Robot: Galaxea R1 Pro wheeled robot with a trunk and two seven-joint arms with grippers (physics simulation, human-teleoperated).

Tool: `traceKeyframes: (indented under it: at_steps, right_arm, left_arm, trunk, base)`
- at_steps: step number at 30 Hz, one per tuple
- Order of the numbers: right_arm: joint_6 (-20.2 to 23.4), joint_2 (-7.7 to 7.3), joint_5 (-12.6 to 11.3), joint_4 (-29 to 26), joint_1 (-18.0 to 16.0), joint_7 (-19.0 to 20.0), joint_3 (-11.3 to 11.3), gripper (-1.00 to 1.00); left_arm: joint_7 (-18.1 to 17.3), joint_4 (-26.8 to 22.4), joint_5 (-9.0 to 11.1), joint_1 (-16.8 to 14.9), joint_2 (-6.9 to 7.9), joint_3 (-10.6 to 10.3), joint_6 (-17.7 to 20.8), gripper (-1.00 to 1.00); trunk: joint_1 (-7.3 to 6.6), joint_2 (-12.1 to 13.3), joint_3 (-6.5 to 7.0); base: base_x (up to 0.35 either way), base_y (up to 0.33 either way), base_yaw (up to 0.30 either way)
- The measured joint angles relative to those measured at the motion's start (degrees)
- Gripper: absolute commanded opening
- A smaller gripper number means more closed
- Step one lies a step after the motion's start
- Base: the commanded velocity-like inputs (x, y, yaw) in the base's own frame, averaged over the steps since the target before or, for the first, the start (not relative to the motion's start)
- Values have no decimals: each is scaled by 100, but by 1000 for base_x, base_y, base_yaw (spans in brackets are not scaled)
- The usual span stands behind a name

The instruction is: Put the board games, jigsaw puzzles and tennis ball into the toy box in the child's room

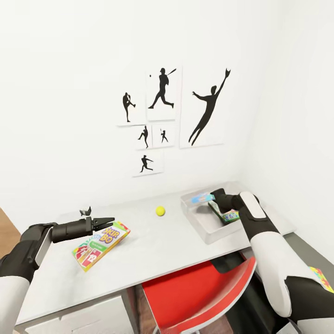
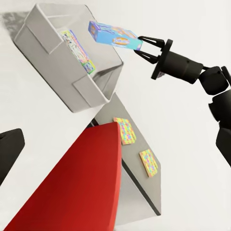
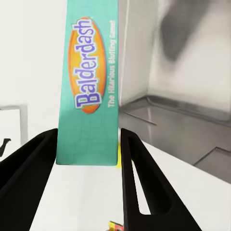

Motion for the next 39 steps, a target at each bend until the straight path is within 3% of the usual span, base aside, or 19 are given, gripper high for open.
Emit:
traceKeyframes:
  at_steps: [11,39]
  right_arm:
    - [-6,-77,0,-132,-2,-13,0,-100]
    - [-32,-108,5,-137,-5,-14,-2,-100]
  left_arm:
    - [-8,0,13,0,0,-7,0,100]
    - [-107,0,42,0,14,18,13,100]
  trunk:
    - [0,1,-34]
    - [1,0,-295]
  base:
    - [0,0,0]
    - [0,0,0]
